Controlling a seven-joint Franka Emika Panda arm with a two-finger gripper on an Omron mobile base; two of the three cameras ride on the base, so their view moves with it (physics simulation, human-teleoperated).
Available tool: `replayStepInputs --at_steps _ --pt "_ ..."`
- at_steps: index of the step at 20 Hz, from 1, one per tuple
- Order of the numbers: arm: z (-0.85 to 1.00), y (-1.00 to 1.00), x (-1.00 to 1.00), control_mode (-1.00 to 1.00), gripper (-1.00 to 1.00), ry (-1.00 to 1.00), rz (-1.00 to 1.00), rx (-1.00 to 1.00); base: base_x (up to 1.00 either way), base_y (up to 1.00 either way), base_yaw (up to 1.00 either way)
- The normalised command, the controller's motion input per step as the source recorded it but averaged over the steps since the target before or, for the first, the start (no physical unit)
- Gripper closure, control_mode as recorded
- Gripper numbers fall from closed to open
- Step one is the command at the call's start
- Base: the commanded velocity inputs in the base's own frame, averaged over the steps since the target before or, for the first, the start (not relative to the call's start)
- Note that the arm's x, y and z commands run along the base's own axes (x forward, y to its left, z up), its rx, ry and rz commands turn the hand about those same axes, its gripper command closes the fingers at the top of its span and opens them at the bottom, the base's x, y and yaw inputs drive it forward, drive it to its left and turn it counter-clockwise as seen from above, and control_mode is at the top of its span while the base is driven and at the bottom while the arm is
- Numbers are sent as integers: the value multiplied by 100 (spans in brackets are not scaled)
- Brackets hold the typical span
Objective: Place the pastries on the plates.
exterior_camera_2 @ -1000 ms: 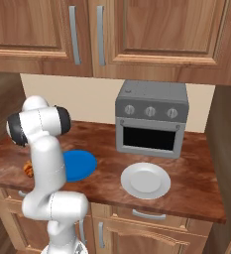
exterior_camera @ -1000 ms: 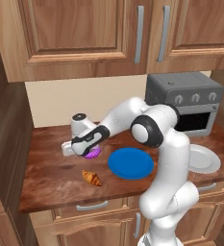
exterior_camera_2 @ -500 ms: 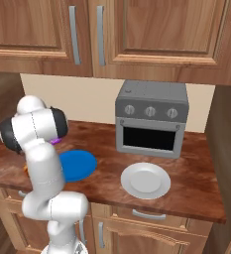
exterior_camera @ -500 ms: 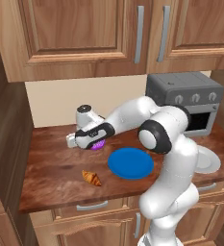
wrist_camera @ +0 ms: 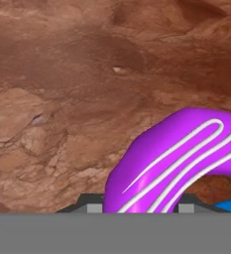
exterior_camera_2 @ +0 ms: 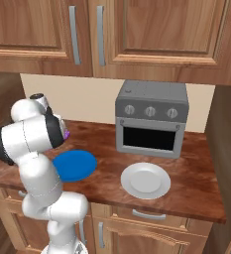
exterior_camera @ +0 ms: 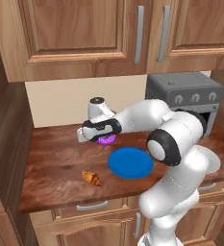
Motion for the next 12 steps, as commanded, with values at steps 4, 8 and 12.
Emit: replayStepInputs --at_steps 4,8,12 --pt "50 -64 -44 -100 100 0 0 0 0 0 0" --pt "14 -57 -76 -100 100 0 0 0 0 0 0" --pt "1 -58 -97 -100 100 -2 0 0 0 0 0"
